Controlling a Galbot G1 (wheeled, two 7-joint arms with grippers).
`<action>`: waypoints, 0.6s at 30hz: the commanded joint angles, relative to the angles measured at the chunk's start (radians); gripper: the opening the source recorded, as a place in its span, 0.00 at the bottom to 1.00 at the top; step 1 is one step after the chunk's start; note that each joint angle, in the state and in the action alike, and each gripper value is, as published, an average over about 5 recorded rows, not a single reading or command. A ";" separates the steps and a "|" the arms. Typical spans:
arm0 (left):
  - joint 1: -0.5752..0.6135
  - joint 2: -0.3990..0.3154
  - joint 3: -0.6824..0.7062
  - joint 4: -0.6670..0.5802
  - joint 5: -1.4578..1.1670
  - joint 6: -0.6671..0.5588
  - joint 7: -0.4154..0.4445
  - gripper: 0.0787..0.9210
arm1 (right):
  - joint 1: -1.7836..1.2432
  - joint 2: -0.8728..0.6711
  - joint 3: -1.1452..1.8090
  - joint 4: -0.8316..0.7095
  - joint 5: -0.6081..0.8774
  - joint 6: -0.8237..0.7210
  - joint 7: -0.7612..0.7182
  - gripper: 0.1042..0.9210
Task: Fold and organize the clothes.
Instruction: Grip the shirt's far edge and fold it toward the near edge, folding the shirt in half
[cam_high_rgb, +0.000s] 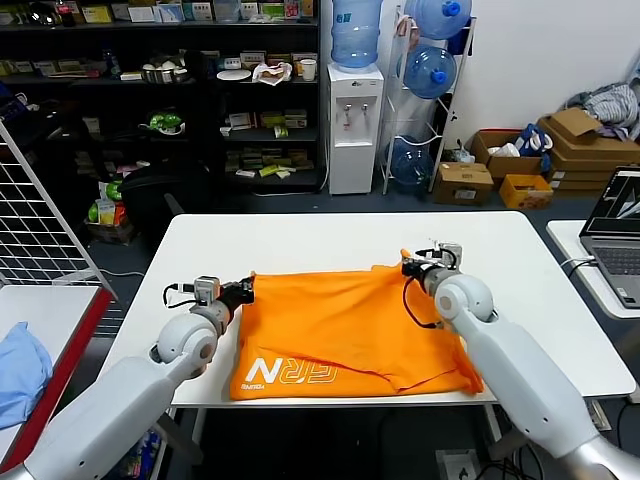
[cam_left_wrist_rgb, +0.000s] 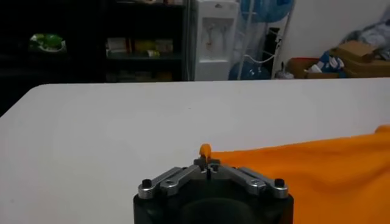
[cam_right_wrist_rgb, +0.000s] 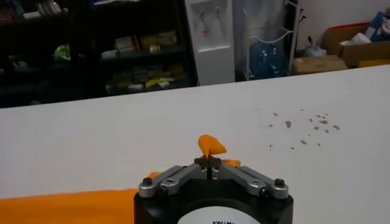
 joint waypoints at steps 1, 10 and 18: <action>0.176 0.106 -0.058 -0.295 0.002 -0.002 -0.017 0.02 | -0.310 -0.160 0.158 0.336 0.045 -0.028 0.034 0.02; 0.312 0.170 -0.109 -0.435 0.007 0.000 -0.047 0.02 | -0.502 -0.209 0.262 0.489 0.072 -0.045 0.077 0.02; 0.366 0.171 -0.108 -0.473 0.011 0.000 -0.070 0.02 | -0.621 -0.225 0.330 0.564 0.086 -0.058 0.103 0.02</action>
